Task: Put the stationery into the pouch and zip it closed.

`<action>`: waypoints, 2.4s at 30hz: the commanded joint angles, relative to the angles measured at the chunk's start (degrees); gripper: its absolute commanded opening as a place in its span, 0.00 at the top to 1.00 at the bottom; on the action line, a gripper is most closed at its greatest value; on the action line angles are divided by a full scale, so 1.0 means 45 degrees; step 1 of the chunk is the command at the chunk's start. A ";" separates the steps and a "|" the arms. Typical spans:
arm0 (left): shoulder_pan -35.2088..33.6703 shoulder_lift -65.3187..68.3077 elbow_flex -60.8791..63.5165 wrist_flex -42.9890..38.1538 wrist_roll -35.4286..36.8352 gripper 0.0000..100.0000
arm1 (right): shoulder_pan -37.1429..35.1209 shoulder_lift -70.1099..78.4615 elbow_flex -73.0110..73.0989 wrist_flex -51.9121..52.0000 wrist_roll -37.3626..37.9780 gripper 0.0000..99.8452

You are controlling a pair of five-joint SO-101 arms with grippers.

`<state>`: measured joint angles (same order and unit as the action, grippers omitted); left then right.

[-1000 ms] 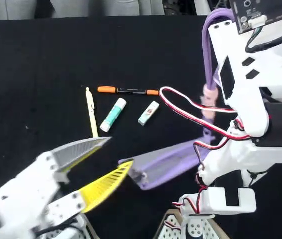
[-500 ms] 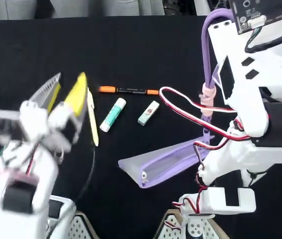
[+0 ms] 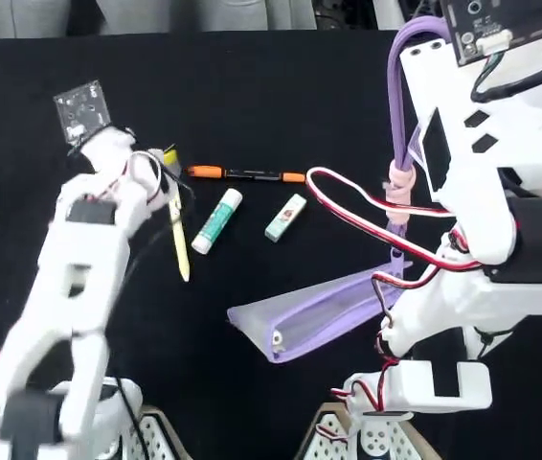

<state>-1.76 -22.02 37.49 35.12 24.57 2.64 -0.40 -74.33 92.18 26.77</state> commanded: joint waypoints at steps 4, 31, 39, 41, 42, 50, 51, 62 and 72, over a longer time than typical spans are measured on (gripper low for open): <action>-0.0694 0.3985 -0.2784 0.0391 0.0996 0.82 | -0.0039 -0.0029 -0.0049 -0.0293 0.0098 0.99; 0.0498 0.7893 -0.5871 0.1915 0.0957 0.82 | -0.0059 -0.0029 -0.0049 -0.0254 0.0117 0.99; -0.0283 0.8733 -0.6437 0.1836 0.0254 0.82 | -0.0117 -0.0029 -0.0049 -0.0254 0.0117 0.99; -0.0088 0.9084 -0.6789 0.1817 -0.0215 0.82 | -0.0117 -0.0029 -0.0049 -0.0254 0.0117 0.99; 0.0049 0.9299 -0.7023 0.1817 -0.0352 0.82 | -0.0117 -0.0029 -0.0049 -0.0254 0.0117 0.99; 0.0127 1.0940 -0.8274 0.2012 -0.0391 0.83 | -0.0059 -0.0029 -0.0049 -0.0254 0.0117 0.99; 0.0127 1.0921 -0.8391 0.2305 -0.0410 0.84 | -0.0078 -0.0029 -0.0049 -0.0254 0.0117 0.99; 0.0127 1.0647 -0.9231 0.3321 -0.0586 0.97 | -0.0117 -0.0029 -0.0049 -0.0293 0.0117 0.99; 0.0869 0.5861 -1.0579 0.5665 -0.0606 0.97 | -0.0156 0.0088 0.0010 -0.0410 0.0078 0.99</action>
<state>-0.97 18.59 -6.37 58.24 22.20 2.64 -0.22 -74.33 92.18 26.77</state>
